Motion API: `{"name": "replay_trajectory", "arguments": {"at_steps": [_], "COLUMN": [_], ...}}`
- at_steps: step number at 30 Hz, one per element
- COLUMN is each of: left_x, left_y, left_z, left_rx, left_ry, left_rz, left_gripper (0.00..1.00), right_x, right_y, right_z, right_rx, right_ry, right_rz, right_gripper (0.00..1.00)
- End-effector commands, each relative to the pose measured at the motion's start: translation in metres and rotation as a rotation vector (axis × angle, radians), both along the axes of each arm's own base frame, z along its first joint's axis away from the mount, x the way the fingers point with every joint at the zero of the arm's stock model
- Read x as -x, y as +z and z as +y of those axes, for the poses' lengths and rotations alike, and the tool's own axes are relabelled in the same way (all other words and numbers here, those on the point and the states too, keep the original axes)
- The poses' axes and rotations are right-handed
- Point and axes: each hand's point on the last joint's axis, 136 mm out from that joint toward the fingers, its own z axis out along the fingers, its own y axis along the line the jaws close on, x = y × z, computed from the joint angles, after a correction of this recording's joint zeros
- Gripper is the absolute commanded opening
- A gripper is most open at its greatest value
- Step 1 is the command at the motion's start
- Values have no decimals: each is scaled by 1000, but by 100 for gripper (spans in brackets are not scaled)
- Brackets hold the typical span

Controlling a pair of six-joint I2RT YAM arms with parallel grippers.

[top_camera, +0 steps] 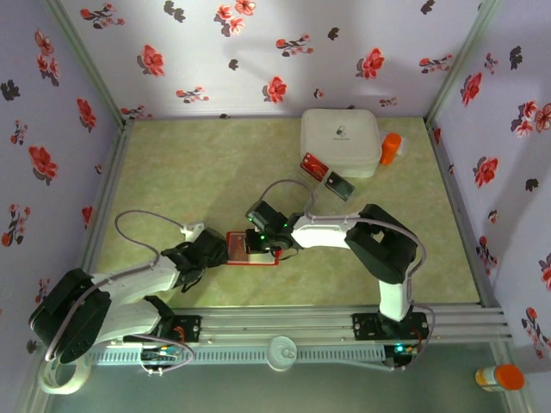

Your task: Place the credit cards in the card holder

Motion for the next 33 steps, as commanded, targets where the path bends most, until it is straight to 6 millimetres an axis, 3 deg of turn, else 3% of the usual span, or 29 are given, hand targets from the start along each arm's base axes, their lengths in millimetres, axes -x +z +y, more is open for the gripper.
{"name": "replay_trajectory", "arguments": {"at_steps": [1,6,13,15,22,33], "left_x": [-4,-8,-14,-15,-19,-16], "left_y": [10,26,56,64,78,67], "left_z": [-6,-8,-12,-14,-32,-75], "left_rx": [15,18,45,50,116,173], "left_ry": [-26,-38,-64,-73,-119,-198], "left_rz": [-5,-28,-82,-88,-92,-62], "left_gripper": [100,100,100,100,100,100], "right_x": [0,-5,-20,-23,-27,-31], "right_y": [36,57,67,67,60,42], "right_z": [3,-13,-54,-65,-89,-66], "right_rx": [-41,-45,-27,-18,36,-38], "right_ry": [14,-6,-84,-109,-124,-157], "right_rz": [-50,-97,-139,-145,-153,-113], "right_gripper": [0,3,27,29,23,6]}}
